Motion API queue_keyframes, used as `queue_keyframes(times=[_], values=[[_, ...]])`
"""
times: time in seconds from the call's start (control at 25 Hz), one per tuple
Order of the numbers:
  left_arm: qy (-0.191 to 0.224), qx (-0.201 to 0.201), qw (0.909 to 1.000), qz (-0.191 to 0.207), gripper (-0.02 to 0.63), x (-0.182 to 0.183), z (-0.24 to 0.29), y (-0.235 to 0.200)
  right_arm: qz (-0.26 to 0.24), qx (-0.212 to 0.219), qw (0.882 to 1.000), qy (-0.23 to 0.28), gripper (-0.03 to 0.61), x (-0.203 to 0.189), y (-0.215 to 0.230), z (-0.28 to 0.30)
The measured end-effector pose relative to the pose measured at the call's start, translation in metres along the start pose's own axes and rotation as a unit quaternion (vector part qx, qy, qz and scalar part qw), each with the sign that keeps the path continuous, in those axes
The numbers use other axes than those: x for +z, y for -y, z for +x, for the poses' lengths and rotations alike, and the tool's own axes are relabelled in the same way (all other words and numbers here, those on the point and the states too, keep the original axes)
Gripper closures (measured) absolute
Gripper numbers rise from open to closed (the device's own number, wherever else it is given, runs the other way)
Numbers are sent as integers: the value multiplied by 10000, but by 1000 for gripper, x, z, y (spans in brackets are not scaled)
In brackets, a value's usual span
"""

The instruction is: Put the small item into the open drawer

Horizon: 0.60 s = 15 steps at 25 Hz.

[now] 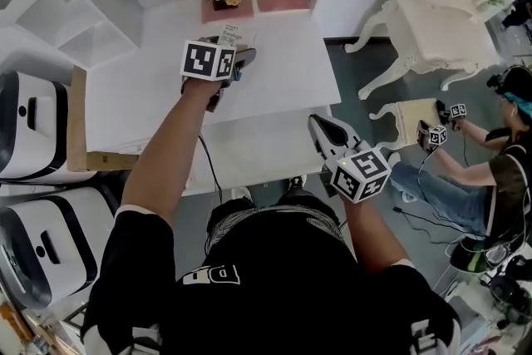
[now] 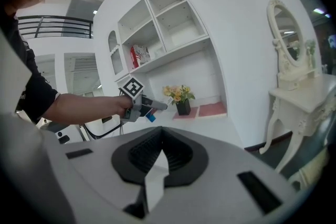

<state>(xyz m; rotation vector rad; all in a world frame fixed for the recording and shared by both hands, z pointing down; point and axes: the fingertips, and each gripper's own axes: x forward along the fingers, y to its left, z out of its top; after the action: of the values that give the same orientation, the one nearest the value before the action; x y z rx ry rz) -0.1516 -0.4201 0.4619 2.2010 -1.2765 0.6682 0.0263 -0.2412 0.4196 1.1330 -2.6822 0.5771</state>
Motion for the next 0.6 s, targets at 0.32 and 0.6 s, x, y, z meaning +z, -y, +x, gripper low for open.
queue_keyframes(times=[0.32, 0.6], values=[[455, -455, 9970, 425, 189, 2, -53, 30, -78, -175, 9998, 71, 569, 1, -27, 5], [740, -665, 9916, 824, 189, -10, -98, 57, 37, -212, 9997, 138, 569, -2, -52, 7]])
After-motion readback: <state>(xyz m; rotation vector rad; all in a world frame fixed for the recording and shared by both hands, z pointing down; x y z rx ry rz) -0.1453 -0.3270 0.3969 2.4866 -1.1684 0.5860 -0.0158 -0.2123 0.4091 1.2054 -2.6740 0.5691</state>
